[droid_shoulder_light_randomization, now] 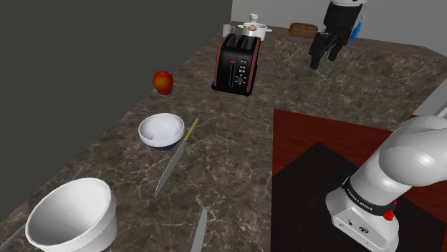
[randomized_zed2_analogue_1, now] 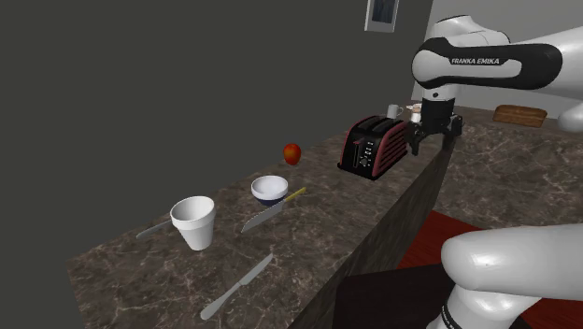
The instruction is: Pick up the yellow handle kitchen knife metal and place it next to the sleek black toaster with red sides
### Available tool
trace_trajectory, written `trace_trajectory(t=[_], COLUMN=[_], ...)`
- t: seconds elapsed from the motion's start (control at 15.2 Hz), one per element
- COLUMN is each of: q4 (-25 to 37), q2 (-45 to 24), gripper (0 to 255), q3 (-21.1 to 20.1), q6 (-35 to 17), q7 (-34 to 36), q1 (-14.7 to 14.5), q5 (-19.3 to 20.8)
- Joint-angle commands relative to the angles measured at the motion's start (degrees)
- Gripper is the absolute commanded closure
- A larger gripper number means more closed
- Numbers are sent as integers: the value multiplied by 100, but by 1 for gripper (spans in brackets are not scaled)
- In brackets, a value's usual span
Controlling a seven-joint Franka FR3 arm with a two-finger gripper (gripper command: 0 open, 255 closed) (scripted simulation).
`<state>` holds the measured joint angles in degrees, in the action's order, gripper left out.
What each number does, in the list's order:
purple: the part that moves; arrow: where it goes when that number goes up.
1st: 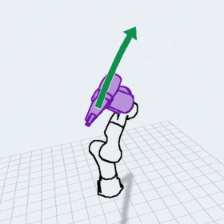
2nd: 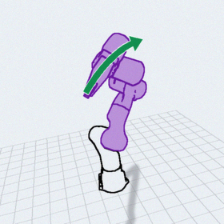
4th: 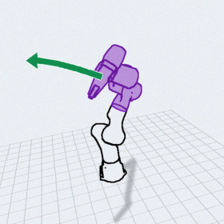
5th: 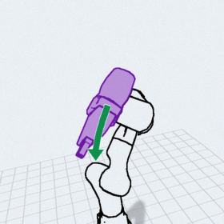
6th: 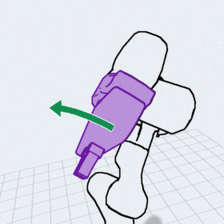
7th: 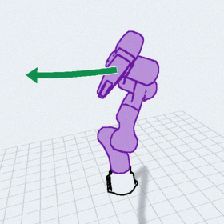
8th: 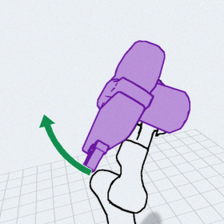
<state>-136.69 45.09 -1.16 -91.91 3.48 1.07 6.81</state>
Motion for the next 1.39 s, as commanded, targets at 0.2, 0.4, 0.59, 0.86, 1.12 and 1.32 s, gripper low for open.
trace_trajectory(t=[0.2,0.4,0.59,0.86,1.12,1.32], q4=[-214,-359,-432,-414,-264,-66], q2=[-40,-164,-374,-787,-1338,-1832], gripper=[0,0,0,0,0,0], q3=[-336,-681,-1031,-1500,-1966,-2311], q6=[-158,-361,-608,-1000,-1444,-1796], q7=[662,1318,1964,2808,3635,4253], q1=[-44,-94,-142,-186,-191,-161], q5=[-363,-733,-1094,-1534,-1888,-2070])
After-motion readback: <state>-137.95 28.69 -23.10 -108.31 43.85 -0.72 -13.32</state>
